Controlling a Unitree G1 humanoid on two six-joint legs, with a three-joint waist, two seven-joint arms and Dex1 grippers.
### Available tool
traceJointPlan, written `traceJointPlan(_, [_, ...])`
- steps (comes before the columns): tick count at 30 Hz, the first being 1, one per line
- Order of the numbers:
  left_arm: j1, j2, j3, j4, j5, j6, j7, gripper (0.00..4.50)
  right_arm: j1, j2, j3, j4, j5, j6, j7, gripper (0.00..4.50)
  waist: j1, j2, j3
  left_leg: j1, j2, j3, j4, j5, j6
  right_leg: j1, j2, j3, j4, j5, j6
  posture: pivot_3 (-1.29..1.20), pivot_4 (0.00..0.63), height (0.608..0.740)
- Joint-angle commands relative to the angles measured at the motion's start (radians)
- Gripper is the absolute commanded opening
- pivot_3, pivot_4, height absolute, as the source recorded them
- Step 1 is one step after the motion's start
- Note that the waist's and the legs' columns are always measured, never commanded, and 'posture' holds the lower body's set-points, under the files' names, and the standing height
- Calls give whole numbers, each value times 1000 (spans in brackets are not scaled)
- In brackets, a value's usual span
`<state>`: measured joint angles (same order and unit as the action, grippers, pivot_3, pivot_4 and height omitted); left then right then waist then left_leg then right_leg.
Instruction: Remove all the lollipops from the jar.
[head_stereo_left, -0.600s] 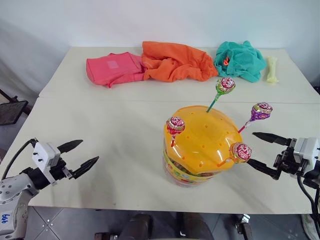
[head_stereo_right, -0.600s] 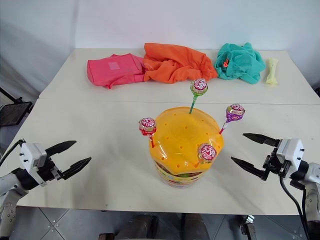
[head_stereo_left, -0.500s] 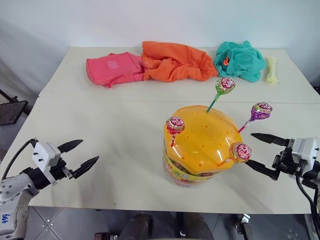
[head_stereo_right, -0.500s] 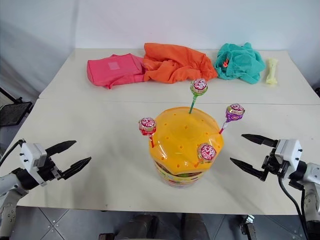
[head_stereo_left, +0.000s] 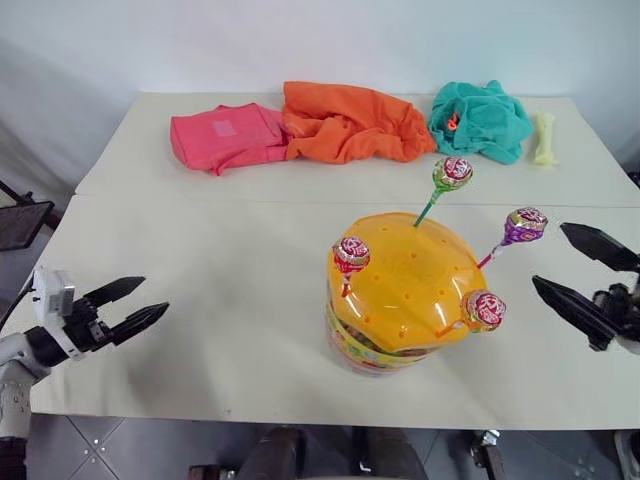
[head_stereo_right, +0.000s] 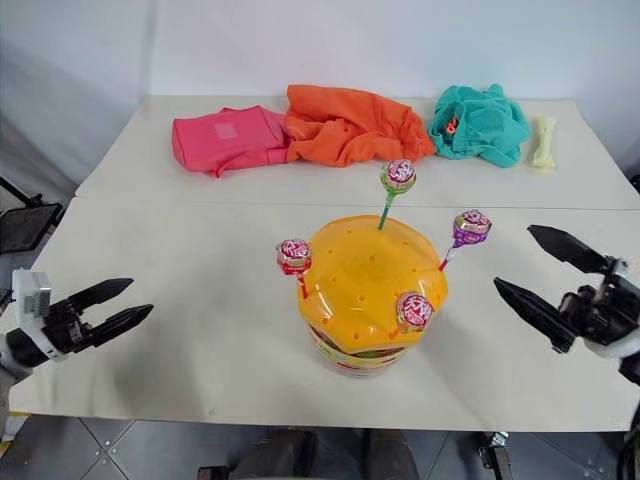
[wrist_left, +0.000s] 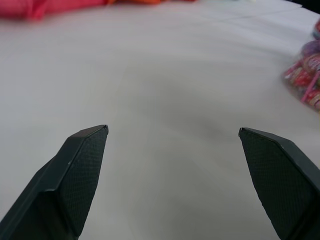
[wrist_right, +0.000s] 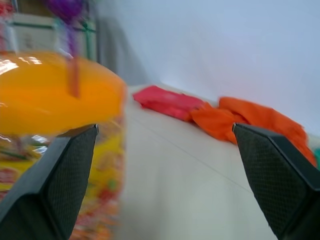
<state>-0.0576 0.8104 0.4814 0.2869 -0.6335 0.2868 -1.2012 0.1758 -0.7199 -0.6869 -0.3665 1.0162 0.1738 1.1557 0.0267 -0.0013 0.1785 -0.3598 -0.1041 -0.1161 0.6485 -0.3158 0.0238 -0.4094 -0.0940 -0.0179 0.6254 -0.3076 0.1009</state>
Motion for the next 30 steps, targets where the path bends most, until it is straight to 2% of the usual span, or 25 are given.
traceJointPlan(1, [-69, 43, -10, -65, -86, 97, -84, 4448, 54, -1, -77, -119, 68, 12, 31, 4500, 4, 0, 0, 0, 0, 0, 1, 0, 0, 1, 0, 0, 0, 0, 1, 0, 150, 740])
traceJointPlan(2, [-90, 49, -15, -92, -107, 128, -94, 4448, 67, -3, -85, -130, 66, 8, 49, 4500, 4, -1, 0, 0, -1, 0, 1, 0, 1, 1, -1, 0, 0, 1, 1, 0, 150, 740])
traceJointPlan(4, [-174, 68, -51, -312, -248, 260, -92, 4448, 89, -26, -104, -132, 80, 14, 121, 4500, 6, -3, 1, 0, -1, 0, 2, 0, 1, 2, -1, 1, -1, 1, 2, 0, 150, 740])
traceJointPlan(7, [-234, 75, -93, -503, -340, 334, -100, 4448, 73, -48, -117, -115, 90, 21, 155, 4500, 2, -4, 2, -1, -1, 0, 3, 0, 2, 2, -1, 2, -2, 3, 3, 0, 150, 740])
traceJointPlan(10, [-293, 68, -137, -616, -400, 370, -98, 4448, 55, -67, -118, -102, 85, 18, 196, 4500, -11, -1, 1, 3, -1, 5, -1, 0, 2, 2, -1, 6, -2, 3, 3, 0, 150, 740])
traceJointPlan(13, [-372, 13, -208, -689, -427, 370, -58, 4448, 56, -76, -118, -93, 69, 14, 237, 4500, -12, 0, 2, 5, 2, 7, -2, -1, 1, 1, 2, 6, 0, 1, 1, 0, 150, 740])
traceJointPlan(15, [-406, -28, -243, -710, -422, 363, -23, 4448, 62, -74, -121, -86, 60, 15, 250, 4500, -5, 0, 2, 4, 2, 7, 0, -1, 0, 1, 2, 6, 1, 1, 1, 0, 150, 740])
traceJointPlan(19, [-517, -168, -347, -696, -323, 304, 97, 4448, 89, -48, -125, -58, 12, -21, 297, 4500, 7, -2, 3, 4, 1, 7, 4, -1, 0, 3, 2, 6, 0, 2, 3, 0, 150, 740])
traceJointPlan(23, [-565, -231, -423, -667, -254, 275, 116, 4448, 94, -38, -133, -42, 15, -16, 293, 4500, 8, -2, 3, 4, 1, 8, 4, -1, 1, 3, 2, 7, 0, 3, 3, 0, 150, 740])
traceJointPlan(26, [-576, -240, -468, -664, -247, 287, 76, 4448, 115, -29, -150, -28, 12, -23, 315, 4500, 2, -2, 3, 4, 1, 8, 3, -1, 1, 3, 2, 7, 0, 3, 3, 0, 150, 740])
traceJointPlan(30, [-596, -249, -493, -646, -245, 302, 71, 3616, 134, -20, -163, -12, 12, -37, 332, 4500, 0, -2, 3, 4, 1, 8, 3, -1, 1, 2, 2, 7, 0, 3, 3, 0, 150, 740])
